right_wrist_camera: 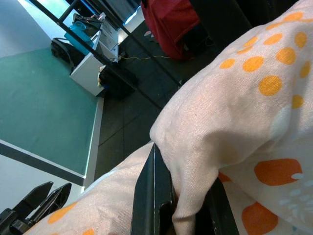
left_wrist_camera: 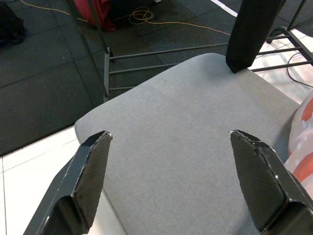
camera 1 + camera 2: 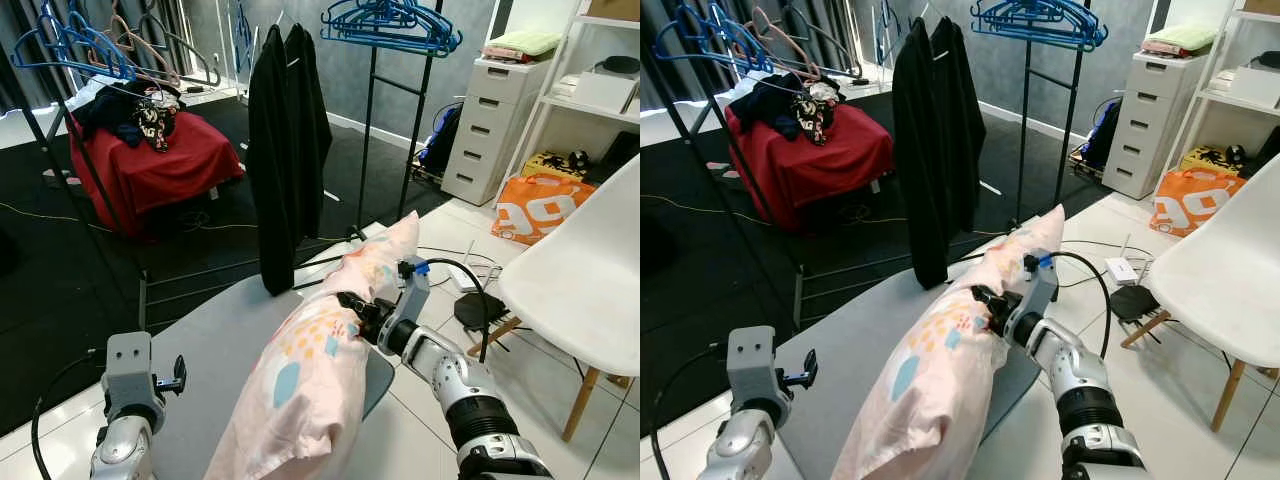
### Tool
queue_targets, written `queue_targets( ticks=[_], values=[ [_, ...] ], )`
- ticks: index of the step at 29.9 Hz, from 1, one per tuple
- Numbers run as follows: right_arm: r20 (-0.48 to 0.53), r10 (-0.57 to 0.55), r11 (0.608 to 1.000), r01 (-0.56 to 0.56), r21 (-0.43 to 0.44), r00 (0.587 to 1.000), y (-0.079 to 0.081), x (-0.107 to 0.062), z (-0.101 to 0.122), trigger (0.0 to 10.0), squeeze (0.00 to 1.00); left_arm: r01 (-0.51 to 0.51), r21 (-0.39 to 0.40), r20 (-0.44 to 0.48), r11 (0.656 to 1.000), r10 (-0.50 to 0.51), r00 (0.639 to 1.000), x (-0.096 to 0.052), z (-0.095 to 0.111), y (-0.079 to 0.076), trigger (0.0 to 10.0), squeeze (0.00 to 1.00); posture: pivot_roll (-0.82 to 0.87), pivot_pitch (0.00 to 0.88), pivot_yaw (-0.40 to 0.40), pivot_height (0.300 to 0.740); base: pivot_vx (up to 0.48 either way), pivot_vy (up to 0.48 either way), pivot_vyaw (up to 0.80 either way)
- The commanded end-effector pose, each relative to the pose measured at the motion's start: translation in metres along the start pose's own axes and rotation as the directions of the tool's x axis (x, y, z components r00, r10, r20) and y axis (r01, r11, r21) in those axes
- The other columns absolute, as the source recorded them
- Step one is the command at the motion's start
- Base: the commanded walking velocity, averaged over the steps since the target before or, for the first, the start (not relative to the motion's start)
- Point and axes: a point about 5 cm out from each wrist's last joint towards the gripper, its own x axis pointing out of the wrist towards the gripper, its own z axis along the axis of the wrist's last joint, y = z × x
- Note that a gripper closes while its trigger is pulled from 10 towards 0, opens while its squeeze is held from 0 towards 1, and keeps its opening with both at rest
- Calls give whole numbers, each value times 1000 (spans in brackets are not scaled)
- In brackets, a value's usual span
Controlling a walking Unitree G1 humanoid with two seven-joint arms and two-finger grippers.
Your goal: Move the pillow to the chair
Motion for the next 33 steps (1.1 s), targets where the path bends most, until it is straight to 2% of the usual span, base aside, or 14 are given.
queue_targets(
  ticks=[1,10,12,19,33],
  values=[
    [69,67,996,-63,-63,995,13,6,19,10000,0,-6,10,-3,1000,6,1000,-1,-2,3,10000,0,-91,0,-37,737,0,0,0],
    [90,32,998,-26,-62,995,4,2,24,10000,0,-12,-2,0,1000,12,1000,0,-2,3,10000,0,-110,0,-39,737,0,0,0],
    [96,5,998,1,-62,995,-1,0,25,10000,0,-16,-3,-4,1000,16,1000,1,-2,6,10000,0,-120,0,-16,737,0,0,0],
    [105,-26,998,33,-61,994,-8,-5,24,10000,0,-17,3,-9,1000,17,1000,4,-1,11,10000,0,-125,0,-8,740,0,0,0],
    [112,-55,995,63,-71,992,-15,-10,23,10000,0,20,34,-42,999,-18,999,7,-5,6,10000,0,-143,0,0,740,0,0,0]
  ],
)
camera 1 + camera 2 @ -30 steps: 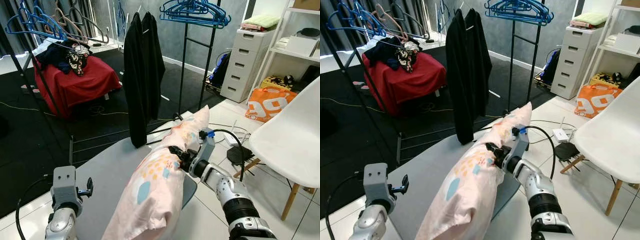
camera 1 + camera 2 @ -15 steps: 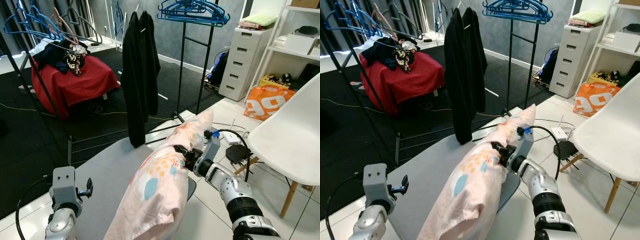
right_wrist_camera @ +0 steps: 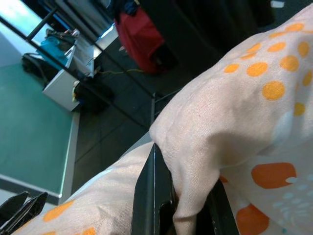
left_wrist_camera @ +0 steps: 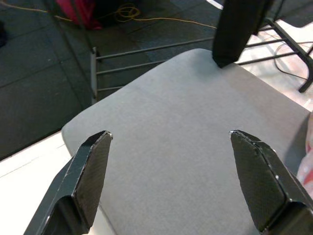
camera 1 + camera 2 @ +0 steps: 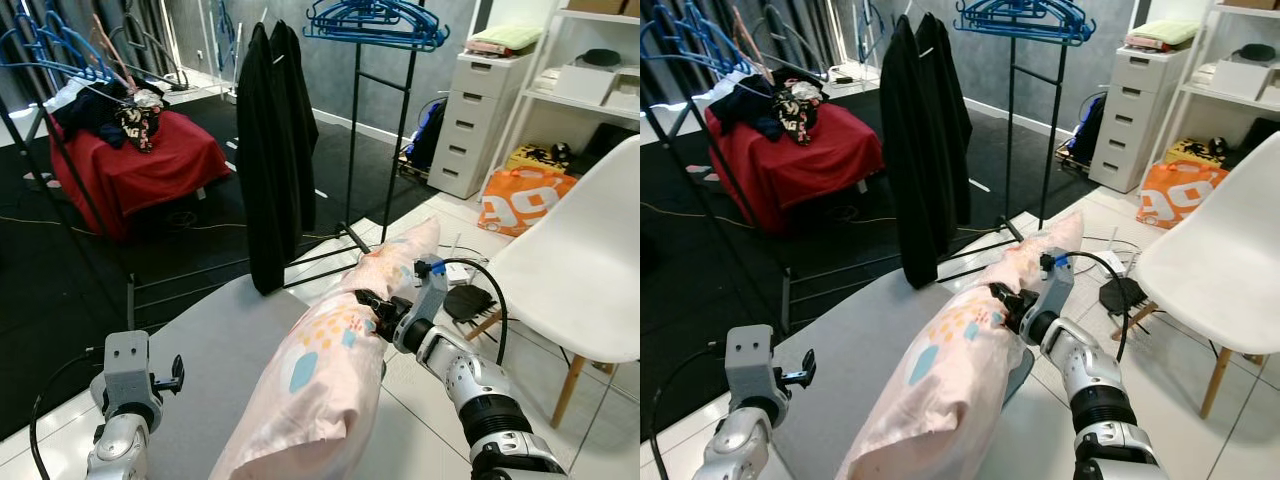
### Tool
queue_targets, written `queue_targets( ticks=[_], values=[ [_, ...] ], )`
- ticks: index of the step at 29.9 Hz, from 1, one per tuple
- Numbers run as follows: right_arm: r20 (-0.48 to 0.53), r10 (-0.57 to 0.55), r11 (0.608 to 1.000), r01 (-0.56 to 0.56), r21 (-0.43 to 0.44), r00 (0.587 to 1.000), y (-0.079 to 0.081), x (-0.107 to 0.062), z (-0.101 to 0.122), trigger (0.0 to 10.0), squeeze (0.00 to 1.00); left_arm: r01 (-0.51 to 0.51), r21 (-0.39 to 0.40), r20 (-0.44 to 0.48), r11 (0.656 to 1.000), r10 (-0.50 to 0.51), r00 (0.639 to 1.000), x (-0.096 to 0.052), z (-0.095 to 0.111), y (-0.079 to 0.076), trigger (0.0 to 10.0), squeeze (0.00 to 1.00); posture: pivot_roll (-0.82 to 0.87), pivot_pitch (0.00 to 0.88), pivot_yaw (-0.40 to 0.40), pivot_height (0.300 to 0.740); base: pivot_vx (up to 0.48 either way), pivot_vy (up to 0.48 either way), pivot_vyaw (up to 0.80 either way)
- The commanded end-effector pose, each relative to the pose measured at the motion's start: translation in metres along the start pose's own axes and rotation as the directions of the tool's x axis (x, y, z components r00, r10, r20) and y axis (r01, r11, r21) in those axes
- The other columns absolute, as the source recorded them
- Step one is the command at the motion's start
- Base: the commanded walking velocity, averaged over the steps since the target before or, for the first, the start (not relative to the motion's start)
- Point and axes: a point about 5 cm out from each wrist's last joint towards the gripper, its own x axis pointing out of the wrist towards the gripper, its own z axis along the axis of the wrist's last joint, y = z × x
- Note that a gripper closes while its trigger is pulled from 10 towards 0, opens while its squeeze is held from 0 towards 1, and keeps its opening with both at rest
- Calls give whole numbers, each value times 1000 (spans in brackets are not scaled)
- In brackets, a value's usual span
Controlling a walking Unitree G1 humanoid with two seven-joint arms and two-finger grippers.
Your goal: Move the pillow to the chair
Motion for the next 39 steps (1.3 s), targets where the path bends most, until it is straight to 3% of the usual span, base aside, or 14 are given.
queue_targets(
  ticks=[1,13,29,39],
  values=[
    [69,19,999,-17,-30,997,3,1,12,10000,0,-1,24,-28,1000,2,1000,1,-4,4,10000,0,-143,0,0,740,0,0,0],
    [75,2,999,2,-46,997,0,1,16,10000,0,15,17,-54,1000,-14,998,0,-11,1,10000,0,-151,0,1,740,0,-140,0],
    [103,1,998,4,-55,995,0,2,24,10000,0,27,3,-51,1000,-26,998,2,-11,-4,10000,0,-161,0,-8,740,0,-480,0],
    [86,35,996,-28,-81,996,3,1,21,10000,0,32,-1,-54,999,-32,998,1,-13,-6,10000,0,-161,0,-8,740,0,-480,784]
  ],
)
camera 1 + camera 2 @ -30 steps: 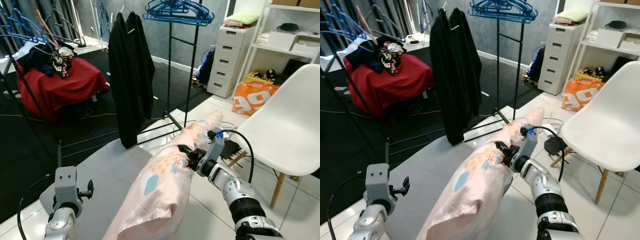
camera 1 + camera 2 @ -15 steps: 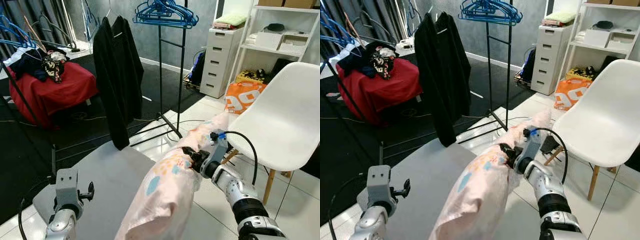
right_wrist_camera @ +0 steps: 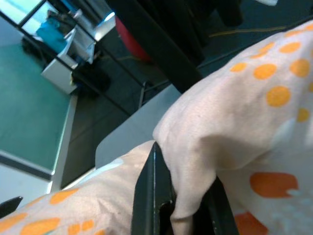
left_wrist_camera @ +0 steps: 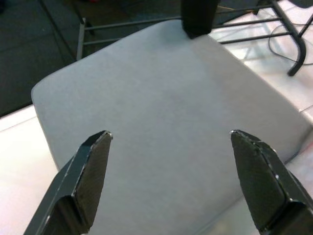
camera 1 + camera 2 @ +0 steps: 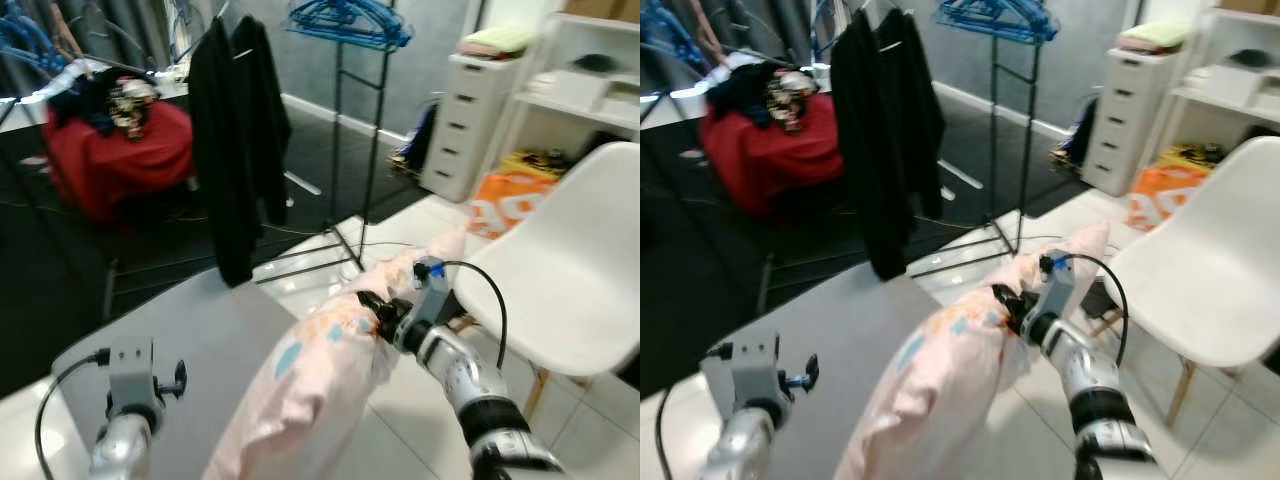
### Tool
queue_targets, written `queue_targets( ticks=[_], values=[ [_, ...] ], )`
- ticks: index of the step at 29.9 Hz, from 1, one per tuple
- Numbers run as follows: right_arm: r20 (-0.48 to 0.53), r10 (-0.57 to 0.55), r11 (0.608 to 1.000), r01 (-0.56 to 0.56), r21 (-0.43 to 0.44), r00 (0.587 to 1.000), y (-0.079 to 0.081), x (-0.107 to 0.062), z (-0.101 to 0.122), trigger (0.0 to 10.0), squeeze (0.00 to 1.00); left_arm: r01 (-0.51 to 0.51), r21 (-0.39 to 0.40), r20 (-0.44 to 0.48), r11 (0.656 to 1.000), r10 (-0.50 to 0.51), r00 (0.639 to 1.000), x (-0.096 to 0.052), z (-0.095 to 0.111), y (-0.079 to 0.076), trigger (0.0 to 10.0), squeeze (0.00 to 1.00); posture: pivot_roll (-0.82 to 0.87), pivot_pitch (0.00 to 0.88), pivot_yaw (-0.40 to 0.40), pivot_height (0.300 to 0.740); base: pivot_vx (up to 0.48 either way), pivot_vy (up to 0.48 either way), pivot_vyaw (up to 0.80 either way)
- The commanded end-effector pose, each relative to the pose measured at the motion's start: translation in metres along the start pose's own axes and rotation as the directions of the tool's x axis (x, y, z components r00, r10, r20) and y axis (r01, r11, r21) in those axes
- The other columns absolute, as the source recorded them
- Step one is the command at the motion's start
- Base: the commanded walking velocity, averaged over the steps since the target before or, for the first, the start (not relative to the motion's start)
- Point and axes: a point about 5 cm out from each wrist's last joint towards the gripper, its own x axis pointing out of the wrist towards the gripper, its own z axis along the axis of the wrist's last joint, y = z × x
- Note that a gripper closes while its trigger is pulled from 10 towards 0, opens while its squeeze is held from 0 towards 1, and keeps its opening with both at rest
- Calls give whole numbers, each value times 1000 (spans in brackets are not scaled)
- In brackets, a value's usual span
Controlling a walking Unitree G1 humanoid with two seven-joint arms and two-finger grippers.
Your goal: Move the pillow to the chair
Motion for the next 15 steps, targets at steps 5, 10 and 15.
queue_targets(
  ticks=[5,10,15],
  values=[
    [85,75,997,-71,-43,994,13,6,23,10000,0,-2,5,-2,1000,2,1000,1,0,1,10000,0,-162,0,-6,740,0,-480,788],
    [84,71,997,-68,-41,994,12,5,22,10000,0,6,4,-1,1000,-6,1000,2,1,-2,10000,0,-161,0,-6,740,0,-480,788],
    [80,69,997,-66,-40,994,12,5,21,10000,0,7,3,-3,1000,-7,1000,1,0,-2,10000,0,-162,0,-7,740,0,-480,788]
  ],
)
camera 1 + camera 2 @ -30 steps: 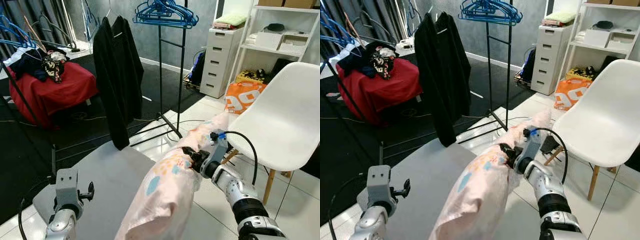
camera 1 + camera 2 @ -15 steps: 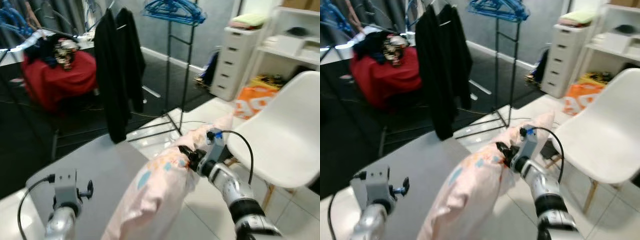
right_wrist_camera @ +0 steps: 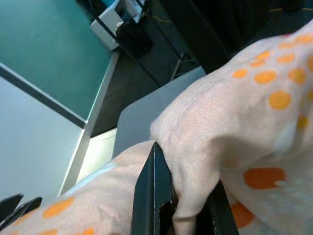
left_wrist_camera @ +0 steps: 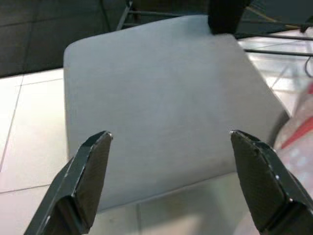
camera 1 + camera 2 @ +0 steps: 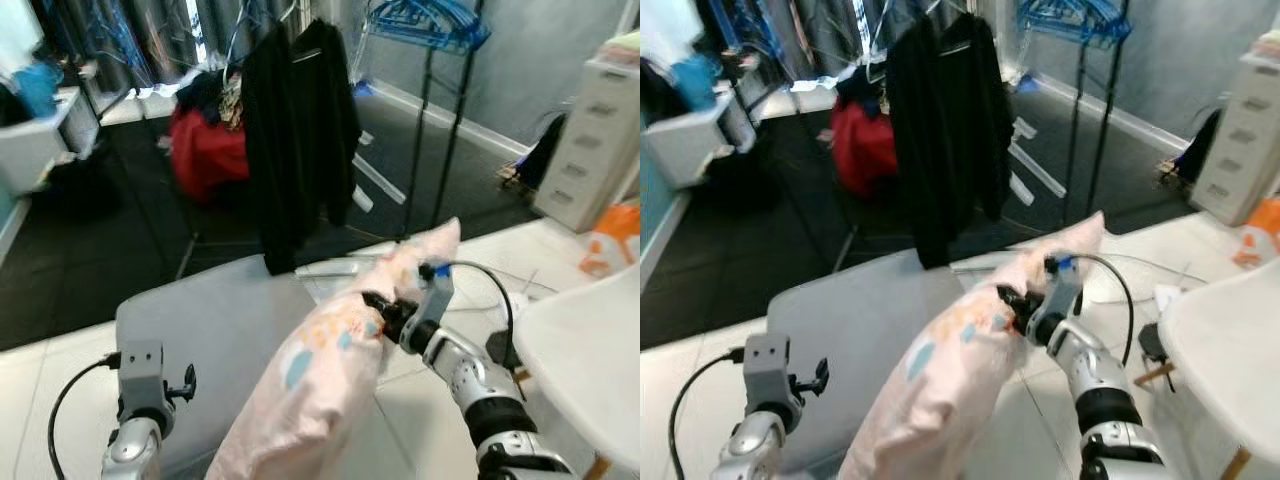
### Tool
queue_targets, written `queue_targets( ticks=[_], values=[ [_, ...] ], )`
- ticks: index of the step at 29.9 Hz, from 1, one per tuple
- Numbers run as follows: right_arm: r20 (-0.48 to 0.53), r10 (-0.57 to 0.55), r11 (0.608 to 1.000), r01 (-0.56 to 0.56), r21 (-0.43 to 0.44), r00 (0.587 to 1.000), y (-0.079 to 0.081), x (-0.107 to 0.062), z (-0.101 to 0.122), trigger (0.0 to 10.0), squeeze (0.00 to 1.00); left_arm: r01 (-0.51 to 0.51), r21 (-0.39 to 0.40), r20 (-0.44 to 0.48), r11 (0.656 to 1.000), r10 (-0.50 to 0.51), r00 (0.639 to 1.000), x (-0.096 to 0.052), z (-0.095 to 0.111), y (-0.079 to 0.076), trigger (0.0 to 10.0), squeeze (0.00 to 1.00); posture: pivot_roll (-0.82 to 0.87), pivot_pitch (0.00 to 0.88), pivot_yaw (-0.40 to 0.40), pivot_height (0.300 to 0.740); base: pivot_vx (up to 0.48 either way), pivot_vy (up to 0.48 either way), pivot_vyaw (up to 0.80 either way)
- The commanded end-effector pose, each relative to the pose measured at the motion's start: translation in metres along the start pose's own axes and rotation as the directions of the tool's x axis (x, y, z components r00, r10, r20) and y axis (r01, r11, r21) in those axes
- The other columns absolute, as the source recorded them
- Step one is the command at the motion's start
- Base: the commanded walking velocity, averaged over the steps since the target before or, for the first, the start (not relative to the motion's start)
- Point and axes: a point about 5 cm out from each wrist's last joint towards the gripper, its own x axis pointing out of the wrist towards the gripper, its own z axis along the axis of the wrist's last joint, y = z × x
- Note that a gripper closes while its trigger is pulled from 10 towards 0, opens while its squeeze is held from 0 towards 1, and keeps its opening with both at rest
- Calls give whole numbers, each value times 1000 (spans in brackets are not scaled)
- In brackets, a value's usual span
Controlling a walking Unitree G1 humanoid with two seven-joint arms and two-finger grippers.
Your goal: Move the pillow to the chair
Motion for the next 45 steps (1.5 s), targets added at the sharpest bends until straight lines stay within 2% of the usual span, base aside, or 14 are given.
queue_targets(
  ticks=[1,8,15,31,34,37,38,41,45],
  values=[
    [75,63,998,-61,-30,995,14,8,19,10000,0,-8,10,-4,1000,8,1000,0,0,4,10000,0,-161,0,-7,740,0,-480,788],
    [77,52,998,-49,-41,996,13,8,20,10000,0,-10,8,-4,1000,10,1000,0,0,4,10000,0,-164,0,-8,740,0,-480,788],
    [66,-12,999,15,-42,998,7,8,21,10000,0,-6,6,-6,1000,6,1000,1,-1,3,10000,0,-168,0,-8,740,0,-480,0],
    [37,-58,998,59,-34,998,2,8,19,10000,0,-4,4,-6,1000,4,1000,1,-1,3,10000,0,-172,0,-9,740,0,-480,0],
    [-44,-145,988,142,-61,988,-9,4,13,10000,0,-7,-9,-4,1000,7,1000,2,-1,3,10000,0,-184,0,-5,740,0,-255,0],
    [-90,-169,984,163,-75,981,-13,2,9,10000,0,-9,-14,-5,1000,9,1000,2,-1,3,10000,0,-184,0,-5,740,0,0,0],
    [-149,-199,978,186,-97,969,-18,-1,3,10000,0,-9,-19,-4,1000,9,1000,3,-1,2,10000,0,-188,0,-4,740,0,0,0],
    [-250,-204,977,180,-114,947,-24,-8,-10,10000,0,-8,-25,-2,1000,8,1000,4,1,2,10000,0,-194,0,-1,740,0,0,0],
    [-312,-200,978,171,-118,929,-27,-13,-19,10000,0,-6,-24,0,1000,6,1000,5,1,2,10000,0,-200,0,2,740,0,0,0]
  ],
)
